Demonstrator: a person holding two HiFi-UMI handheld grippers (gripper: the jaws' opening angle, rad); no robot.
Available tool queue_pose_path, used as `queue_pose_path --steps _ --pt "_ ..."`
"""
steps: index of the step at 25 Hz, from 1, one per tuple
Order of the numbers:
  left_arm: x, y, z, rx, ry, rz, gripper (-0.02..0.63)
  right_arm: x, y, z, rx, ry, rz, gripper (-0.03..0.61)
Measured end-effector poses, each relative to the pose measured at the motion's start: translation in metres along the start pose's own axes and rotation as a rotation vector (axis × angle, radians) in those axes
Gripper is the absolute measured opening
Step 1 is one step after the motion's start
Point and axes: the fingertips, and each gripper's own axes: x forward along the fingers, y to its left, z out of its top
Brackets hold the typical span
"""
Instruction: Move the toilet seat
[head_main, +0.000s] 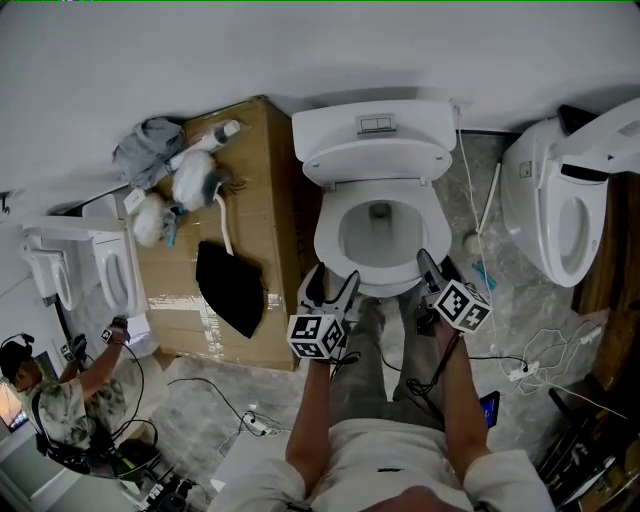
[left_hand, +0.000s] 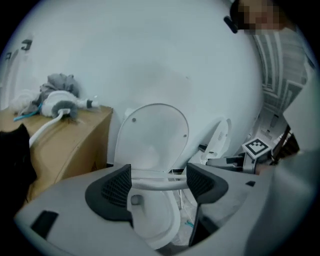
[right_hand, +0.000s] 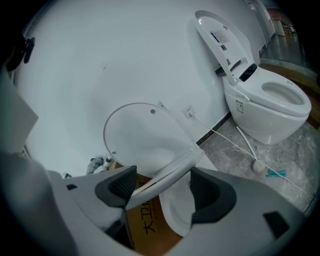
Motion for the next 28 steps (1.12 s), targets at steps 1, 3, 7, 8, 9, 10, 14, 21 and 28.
queue_pose_path --steps 1,3,7,8,9,10,14,21,28 --pt "-0.002 -0.005 0.003 0.047 0.0 -0.01 0.356 0.0 0.0 0.001 0.004 -0.001 -0.001 0.336" --pt "-0.004 -0.016 0.008 0.137 0.008 -0.041 0.356 0.001 0.002 0.005 0.01 -0.003 -0.002 0.337" --pt "-0.005 -0.036 0.008 0.34 0.059 -0.108 0.356 0.002 0.006 0.011 0.029 -0.011 -0.001 0.336" --pt "-0.004 -0.04 0.007 0.385 0.07 -0.115 0.356 0.002 0.007 0.013 0.035 -0.014 -0.001 0.336" --pt "-0.003 -0.042 0.006 0.423 0.081 -0.116 0.356 0.003 0.008 0.015 0.038 -0.018 0.0 0.336" --pt "-0.001 -0.043 0.005 0.459 0.093 -0.111 0.355 0.003 0.009 0.016 0.042 -0.022 0.001 0.337" --pt "0.008 -0.042 -0.002 0.6 0.15 -0.065 0.354 0.006 0.012 0.023 0.059 -0.026 0.01 0.336" --pt "0.014 -0.033 0.016 0.673 0.118 0.026 0.204 0.006 0.018 0.03 0.073 -0.022 0.022 0.337" --pt "0.02 -0.032 0.032 0.631 0.094 0.033 0.206 0.006 0.027 0.041 0.128 -0.057 0.025 0.336"
